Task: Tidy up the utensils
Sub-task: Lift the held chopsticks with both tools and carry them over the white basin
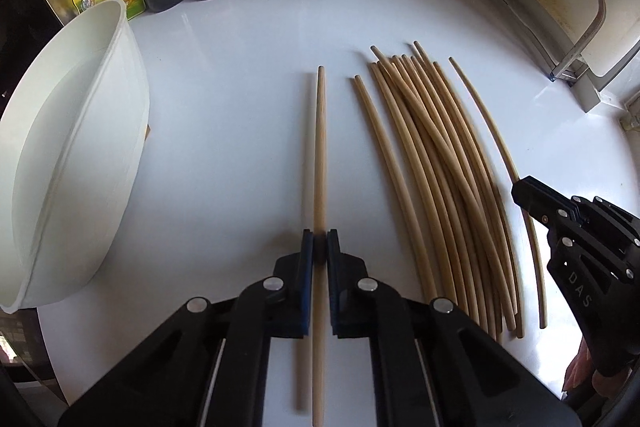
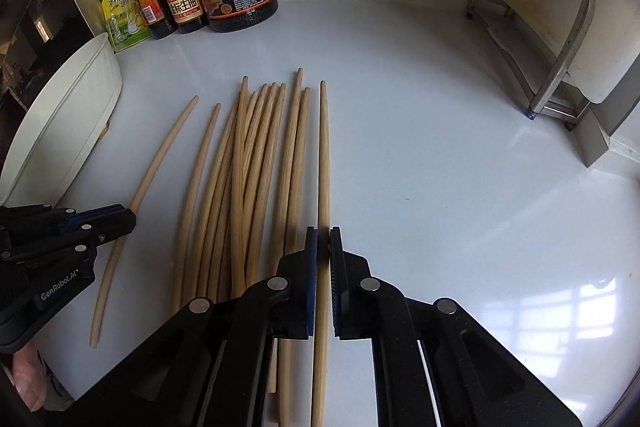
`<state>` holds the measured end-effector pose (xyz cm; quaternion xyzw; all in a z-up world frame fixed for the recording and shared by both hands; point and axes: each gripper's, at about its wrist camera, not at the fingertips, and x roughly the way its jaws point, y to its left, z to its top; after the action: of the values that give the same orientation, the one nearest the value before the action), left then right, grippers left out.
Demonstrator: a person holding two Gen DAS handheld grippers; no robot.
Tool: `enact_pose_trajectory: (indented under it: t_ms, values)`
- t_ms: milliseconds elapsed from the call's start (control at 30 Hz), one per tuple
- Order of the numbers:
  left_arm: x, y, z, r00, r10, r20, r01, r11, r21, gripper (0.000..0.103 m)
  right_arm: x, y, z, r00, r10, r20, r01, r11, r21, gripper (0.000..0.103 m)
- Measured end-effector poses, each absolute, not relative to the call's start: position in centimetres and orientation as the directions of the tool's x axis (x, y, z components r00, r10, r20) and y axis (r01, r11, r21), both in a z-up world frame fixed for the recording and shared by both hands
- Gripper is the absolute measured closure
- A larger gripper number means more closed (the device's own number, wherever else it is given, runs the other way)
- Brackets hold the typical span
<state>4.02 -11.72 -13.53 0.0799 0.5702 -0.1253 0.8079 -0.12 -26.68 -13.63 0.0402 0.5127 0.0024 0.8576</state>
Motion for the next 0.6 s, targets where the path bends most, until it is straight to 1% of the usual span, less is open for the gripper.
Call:
enact_pose_trajectory:
  t_ms: [333,600]
  values:
    - [3.2,-10.4,-8.8,0.37,-0.156,-0.916,0.343,0.939,-0.021,0.096,-2.2,-27.0,-10.3,0.509,0.06,-0.858,0.142,0.978,0.153,0.097]
    - [3.0,-7.3,-4.0,0.44,-0.202,-0.875,0.348,0.936,-0.041,0.096,-2.9,-23.7,-6.1,0.557,0.09,-0.826,0.135,0.971,0.197,0.097]
